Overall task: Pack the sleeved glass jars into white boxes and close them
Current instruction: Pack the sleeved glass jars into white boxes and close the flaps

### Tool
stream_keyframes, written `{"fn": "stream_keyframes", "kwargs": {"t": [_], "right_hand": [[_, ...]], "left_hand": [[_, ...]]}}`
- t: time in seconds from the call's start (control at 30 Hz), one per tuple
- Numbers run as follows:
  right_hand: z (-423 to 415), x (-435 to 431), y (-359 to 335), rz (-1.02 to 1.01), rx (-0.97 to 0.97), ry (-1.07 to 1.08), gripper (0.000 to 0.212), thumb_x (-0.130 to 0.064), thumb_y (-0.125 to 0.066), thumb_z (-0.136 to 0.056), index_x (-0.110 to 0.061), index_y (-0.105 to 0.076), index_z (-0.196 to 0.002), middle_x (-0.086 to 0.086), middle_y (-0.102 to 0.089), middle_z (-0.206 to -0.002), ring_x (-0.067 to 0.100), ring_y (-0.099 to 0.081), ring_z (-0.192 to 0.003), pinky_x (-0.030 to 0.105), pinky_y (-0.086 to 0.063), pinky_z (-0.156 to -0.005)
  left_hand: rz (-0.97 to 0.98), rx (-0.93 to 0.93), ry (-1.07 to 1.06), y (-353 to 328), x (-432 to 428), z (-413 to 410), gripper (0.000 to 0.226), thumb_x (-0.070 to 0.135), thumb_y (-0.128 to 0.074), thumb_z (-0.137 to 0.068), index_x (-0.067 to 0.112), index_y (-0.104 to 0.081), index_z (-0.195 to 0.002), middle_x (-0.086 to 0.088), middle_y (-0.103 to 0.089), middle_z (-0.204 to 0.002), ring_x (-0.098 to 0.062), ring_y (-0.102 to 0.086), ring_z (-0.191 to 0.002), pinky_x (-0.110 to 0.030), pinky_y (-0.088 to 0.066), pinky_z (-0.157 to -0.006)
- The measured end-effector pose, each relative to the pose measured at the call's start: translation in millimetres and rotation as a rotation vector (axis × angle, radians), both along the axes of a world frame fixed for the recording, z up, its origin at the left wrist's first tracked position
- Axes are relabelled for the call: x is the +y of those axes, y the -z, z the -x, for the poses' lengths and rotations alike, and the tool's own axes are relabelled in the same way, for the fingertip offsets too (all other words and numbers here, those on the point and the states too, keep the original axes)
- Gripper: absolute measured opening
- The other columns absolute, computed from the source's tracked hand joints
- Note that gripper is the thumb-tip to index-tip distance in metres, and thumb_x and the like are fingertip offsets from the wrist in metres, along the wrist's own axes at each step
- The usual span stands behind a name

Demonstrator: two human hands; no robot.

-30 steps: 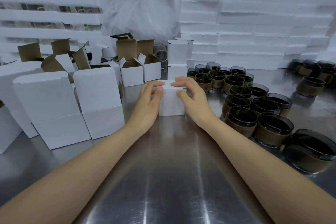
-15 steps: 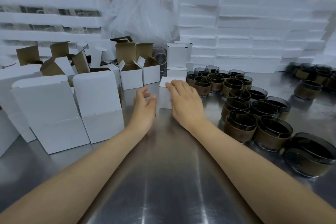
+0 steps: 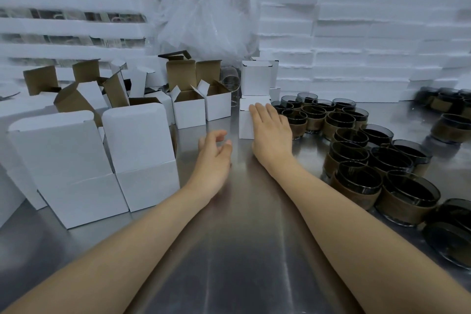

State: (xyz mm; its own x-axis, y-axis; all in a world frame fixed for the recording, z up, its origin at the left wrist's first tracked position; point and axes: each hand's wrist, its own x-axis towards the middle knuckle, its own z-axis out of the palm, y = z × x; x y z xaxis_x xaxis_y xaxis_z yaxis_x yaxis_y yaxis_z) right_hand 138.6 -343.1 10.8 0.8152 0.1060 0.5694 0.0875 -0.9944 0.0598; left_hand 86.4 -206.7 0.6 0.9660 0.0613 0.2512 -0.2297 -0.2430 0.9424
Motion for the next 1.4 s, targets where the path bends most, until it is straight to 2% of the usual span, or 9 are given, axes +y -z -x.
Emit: {"fn": "stream_keyframes", "kwargs": {"t": [0.17, 0.33, 0.6, 0.77, 1.0, 1.1, 1.13, 1.2, 1.4], "right_hand": [[12.2, 3.5, -4.7, -0.073, -0.105, -0.172, 0.068, -0.001, -0.045, -0.082, -0.009, -0.029, -0.148, 0.009, -0.034, -0.151, 0.027, -0.025, -0.143, 0.038, -0.023, -0.112], [18.9, 52.4, 3.0, -0.269, 0.114, -0.493, 0.039, -0.007, -0.055, -0.088, -0.010, -0.053, -0.127, 0.008, -0.050, -0.124, 0.026, -0.052, -0.109, 0.043, -0.049, -0.082], [-42.2, 89.9, -3.7, -0.130, 0.210, -0.277, 0.067, -0.008, -0.047, -0.092, -0.018, -0.016, -0.150, 0.015, -0.051, -0.109, 0.032, -0.056, -0.093, 0.037, -0.037, -0.064], [-68.3, 96.9, -4.1, -0.067, 0.193, -0.267, 0.077, -0.003, -0.044, -0.094, -0.022, 0.000, -0.154, 0.017, -0.055, -0.108, 0.035, -0.060, -0.090, 0.038, -0.041, -0.066], [-39.8, 92.6, -14.1, -0.076, 0.180, -0.346, 0.032, -0.013, -0.041, -0.095, -0.010, -0.038, -0.127, 0.020, -0.059, -0.114, 0.040, -0.062, -0.095, 0.043, -0.050, -0.076], [14.7, 79.3, -6.1, -0.422, 0.166, -0.468, 0.045, -0.012, -0.029, -0.096, 0.011, -0.040, -0.132, 0.039, -0.051, -0.125, 0.051, -0.050, -0.116, 0.033, -0.046, -0.091], [23.7, 75.6, -5.2, -0.480, 0.131, -0.463, 0.040, -0.010, -0.031, -0.098, 0.010, -0.043, -0.131, 0.036, -0.053, -0.125, 0.048, -0.052, -0.115, 0.021, -0.048, -0.083], [34.2, 71.6, -7.8, -0.269, 0.180, -0.404, 0.028, -0.011, -0.035, -0.100, -0.012, -0.046, -0.126, 0.014, -0.063, -0.112, 0.032, -0.063, -0.096, 0.028, -0.041, -0.060], [80.0, 37.5, -7.1, -0.215, -0.079, -0.311, 0.006, -0.013, -0.057, -0.087, -0.017, -0.059, -0.091, -0.011, -0.039, -0.061, 0.020, -0.057, -0.074, 0.027, -0.027, -0.043]], "left_hand": [[-0.021, 0.024, -0.033, -4.9, 1.1, 4.6, 0.029, 0.019, -0.039, -0.102, 0.017, -0.045, -0.131, -0.004, -0.040, -0.136, -0.019, -0.054, -0.114, -0.040, -0.045, -0.101], [0.030, 0.068, -0.141, -8.8, 0.0, 4.0, 0.038, 0.023, -0.031, -0.103, 0.015, -0.035, -0.140, -0.005, -0.047, -0.135, -0.016, -0.051, -0.116, -0.027, -0.040, -0.090], [0.065, 0.087, -0.170, -6.5, -0.8, -0.6, 0.038, 0.024, -0.031, -0.100, 0.018, -0.038, -0.137, -0.006, -0.053, -0.128, -0.019, -0.058, -0.106, -0.032, -0.049, -0.082], [0.011, 0.079, -0.138, -3.2, 1.5, -3.6, 0.045, 0.032, -0.029, -0.102, 0.021, -0.029, -0.146, -0.001, -0.042, -0.144, -0.018, -0.049, -0.122, -0.032, -0.043, -0.093], [-0.107, 0.047, -0.137, -10.9, -2.8, 3.8, 0.055, 0.031, -0.030, -0.103, 0.019, -0.008, -0.152, 0.003, 0.001, -0.160, -0.022, -0.028, -0.140, -0.031, -0.034, -0.104], [-0.213, -0.086, -0.210, -13.2, -5.2, 13.1, 0.061, 0.027, -0.035, -0.101, 0.013, -0.005, -0.153, -0.005, 0.009, -0.160, -0.026, -0.007, -0.147, -0.038, -0.017, -0.118], [-0.268, -0.160, -0.197, -12.4, -6.5, 16.8, 0.064, 0.028, -0.035, -0.100, 0.010, -0.004, -0.153, -0.009, 0.009, -0.160, -0.027, -0.001, -0.148, -0.039, -0.011, -0.120], [-0.337, -0.270, -0.209, -11.2, -8.2, 21.5, 0.066, 0.029, -0.034, -0.097, 0.005, -0.006, -0.152, -0.013, 0.009, -0.160, -0.029, 0.004, -0.148, -0.041, -0.006, -0.120], [-0.146, -0.392, -0.182, -12.8, -11.3, 28.9, 0.056, 0.034, -0.042, -0.099, 0.023, -0.018, -0.149, 0.003, 0.009, -0.160, -0.005, 0.003, -0.145, -0.028, -0.009, -0.116]]}}
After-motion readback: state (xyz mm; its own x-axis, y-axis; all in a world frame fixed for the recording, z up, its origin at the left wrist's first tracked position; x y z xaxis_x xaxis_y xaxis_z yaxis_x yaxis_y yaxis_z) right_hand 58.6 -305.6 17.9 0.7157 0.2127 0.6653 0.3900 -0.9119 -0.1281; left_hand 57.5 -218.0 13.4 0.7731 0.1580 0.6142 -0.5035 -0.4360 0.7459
